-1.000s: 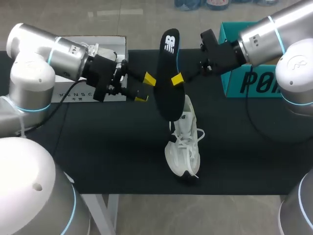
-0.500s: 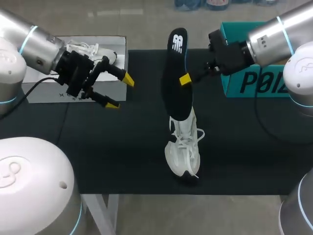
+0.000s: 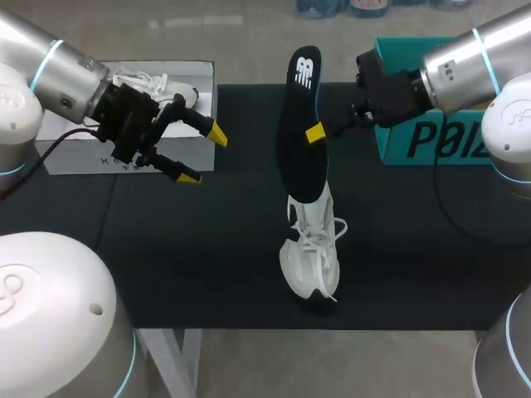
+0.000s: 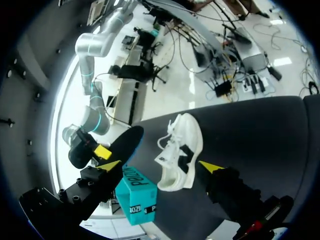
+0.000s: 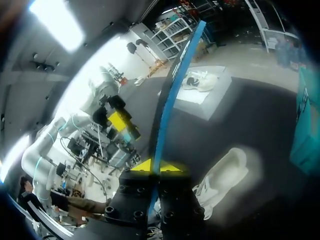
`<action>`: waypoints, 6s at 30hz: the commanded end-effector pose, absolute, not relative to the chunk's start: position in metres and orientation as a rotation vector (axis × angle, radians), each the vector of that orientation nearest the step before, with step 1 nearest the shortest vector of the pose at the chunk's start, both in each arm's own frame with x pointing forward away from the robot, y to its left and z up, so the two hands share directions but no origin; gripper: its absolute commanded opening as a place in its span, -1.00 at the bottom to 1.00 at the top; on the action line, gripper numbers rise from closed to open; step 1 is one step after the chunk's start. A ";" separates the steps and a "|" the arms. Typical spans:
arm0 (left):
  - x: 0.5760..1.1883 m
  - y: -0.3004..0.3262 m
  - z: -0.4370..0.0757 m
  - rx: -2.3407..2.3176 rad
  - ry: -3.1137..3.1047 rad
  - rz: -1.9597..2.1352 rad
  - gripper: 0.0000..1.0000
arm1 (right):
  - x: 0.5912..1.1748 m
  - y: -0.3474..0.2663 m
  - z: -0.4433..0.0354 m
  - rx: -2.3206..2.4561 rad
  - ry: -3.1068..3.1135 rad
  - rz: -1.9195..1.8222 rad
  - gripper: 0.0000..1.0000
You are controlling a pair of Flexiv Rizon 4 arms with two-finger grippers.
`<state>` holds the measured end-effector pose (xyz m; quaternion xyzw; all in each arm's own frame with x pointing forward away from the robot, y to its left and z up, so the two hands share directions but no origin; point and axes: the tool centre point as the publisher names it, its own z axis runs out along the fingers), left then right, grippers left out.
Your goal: Take the shoe out of the shoebox, open the shoe tongue, remove and reinsert the insole, then place the shoe into the shoebox
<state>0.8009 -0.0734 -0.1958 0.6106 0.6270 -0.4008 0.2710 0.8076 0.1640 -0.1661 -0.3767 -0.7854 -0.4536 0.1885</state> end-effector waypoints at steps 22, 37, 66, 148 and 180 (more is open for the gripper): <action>0.800 -0.073 -0.195 1.646 1.690 -1.077 1.00 | 0.807 0.166 -0.166 -1.063 -2.211 -1.274 -1.00; 0.800 -0.073 -0.195 1.646 1.690 -1.077 1.00 | 0.861 0.166 -0.199 -1.158 -2.168 -1.239 -1.00; 0.800 -0.073 -0.195 1.646 1.690 -1.077 1.00 | 0.940 0.123 -0.268 -1.217 -2.162 -1.323 -1.00; 0.800 -0.073 -0.195 1.646 1.690 -1.077 1.00 | 0.886 0.143 -0.329 -1.104 -2.370 -1.194 -1.00; 0.800 -0.073 -0.195 1.646 1.690 -1.077 1.00 | 0.833 0.140 -0.362 -1.132 -2.303 -1.064 -1.00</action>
